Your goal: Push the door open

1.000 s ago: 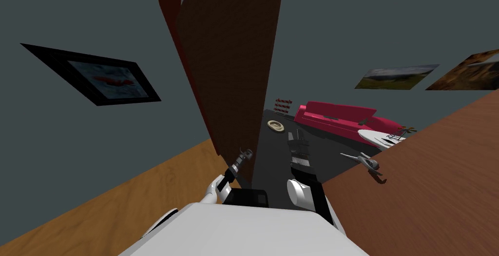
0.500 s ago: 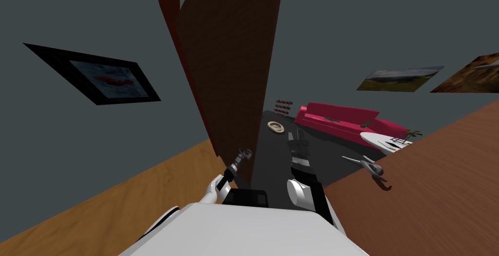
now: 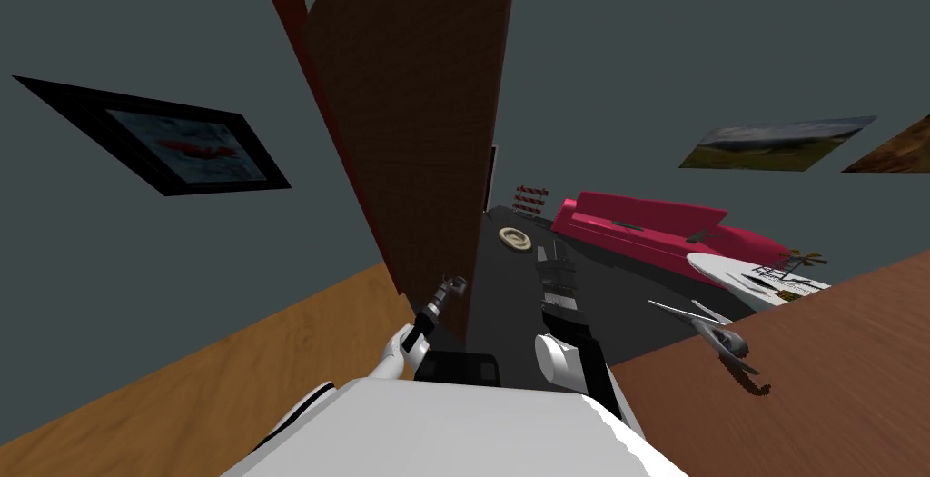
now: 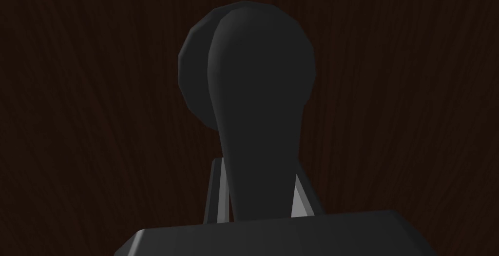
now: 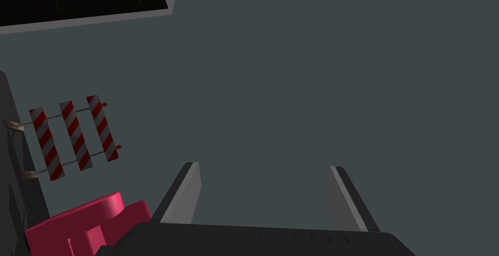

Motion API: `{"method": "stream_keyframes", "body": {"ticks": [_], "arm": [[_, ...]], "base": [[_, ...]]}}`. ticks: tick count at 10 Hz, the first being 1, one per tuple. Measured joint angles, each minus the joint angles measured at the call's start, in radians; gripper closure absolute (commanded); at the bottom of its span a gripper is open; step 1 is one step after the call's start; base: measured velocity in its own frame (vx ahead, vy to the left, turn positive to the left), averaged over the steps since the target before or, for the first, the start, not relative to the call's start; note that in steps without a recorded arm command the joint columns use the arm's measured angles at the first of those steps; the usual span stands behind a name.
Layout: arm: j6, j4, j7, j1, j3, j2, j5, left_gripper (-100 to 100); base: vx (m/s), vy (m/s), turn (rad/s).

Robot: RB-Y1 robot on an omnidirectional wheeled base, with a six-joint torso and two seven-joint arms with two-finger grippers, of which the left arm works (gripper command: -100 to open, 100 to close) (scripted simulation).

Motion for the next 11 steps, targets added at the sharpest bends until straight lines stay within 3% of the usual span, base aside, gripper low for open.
{"method": "stream_keyframes", "body": {"ticks": [2, 5, 8, 11], "arm": [[0.012, -0.006, -0.019, 0.003, 0.030, -0.009, 0.012, 100], [0.004, -0.005, -0.037, 0.010, 0.071, -0.009, 0.030, 100], [0.023, -0.014, -0.057, 0.013, 0.116, -0.018, 0.049, 100], [0.002, 0.021, -0.069, -0.010, 0.148, -0.024, 0.064, 100]], "base": [[0.143, -0.164, 0.054], [0.140, -0.169, 0.057], [0.150, -0.178, 0.065], [0.102, -0.087, 0.041]]}}
